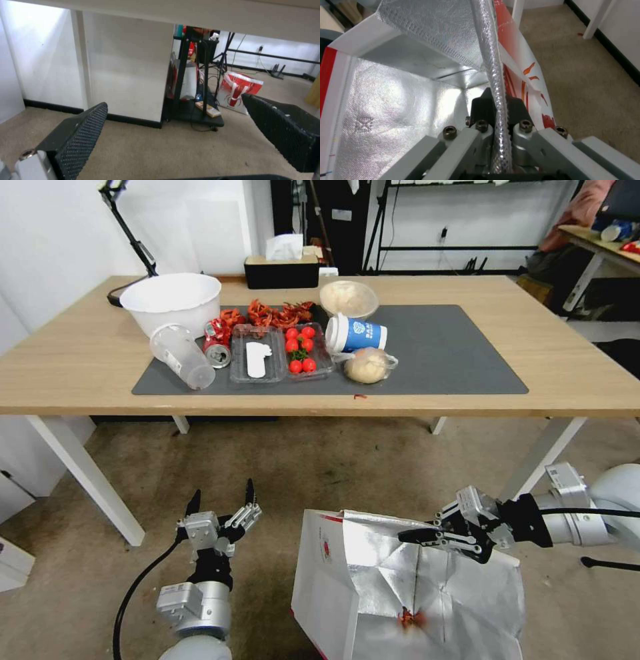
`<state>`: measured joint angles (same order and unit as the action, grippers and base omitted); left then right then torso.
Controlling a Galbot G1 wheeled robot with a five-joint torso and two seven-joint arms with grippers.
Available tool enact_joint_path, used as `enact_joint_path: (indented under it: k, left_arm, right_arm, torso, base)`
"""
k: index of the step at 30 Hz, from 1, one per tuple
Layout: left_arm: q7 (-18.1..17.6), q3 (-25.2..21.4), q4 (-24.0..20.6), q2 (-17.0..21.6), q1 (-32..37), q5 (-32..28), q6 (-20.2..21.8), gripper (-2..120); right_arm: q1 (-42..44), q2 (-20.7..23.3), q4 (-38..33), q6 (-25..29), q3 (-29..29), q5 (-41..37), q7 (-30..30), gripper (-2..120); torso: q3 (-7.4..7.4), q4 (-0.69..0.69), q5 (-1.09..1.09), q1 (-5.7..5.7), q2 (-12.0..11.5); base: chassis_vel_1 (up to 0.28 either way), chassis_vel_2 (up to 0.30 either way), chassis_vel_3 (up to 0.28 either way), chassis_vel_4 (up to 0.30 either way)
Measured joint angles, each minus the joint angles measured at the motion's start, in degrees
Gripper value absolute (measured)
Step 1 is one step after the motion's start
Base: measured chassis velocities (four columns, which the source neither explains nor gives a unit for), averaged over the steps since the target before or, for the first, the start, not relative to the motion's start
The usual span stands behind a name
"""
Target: Pick up the food delivery bag from the floor and place it on the table.
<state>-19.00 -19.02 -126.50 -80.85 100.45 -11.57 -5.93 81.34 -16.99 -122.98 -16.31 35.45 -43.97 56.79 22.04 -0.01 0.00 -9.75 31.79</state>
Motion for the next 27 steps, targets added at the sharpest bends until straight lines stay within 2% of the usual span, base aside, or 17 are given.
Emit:
enact_joint_path:
  k: [27]
  left_arm:
    - [-0.1, 0.0, -0.2, -0.2, 0.1, 0.3, 0.0, 100]
  right_arm:
    - [0.0, 0.1, -0.2, -0.1, 0.1, -0.2, 0.6, 0]
  torso:
    - [4.01, 0.0, 0.0, -2.66, 6.7]
  base:
    - [0.0, 0.0, 0.0, 0.0]
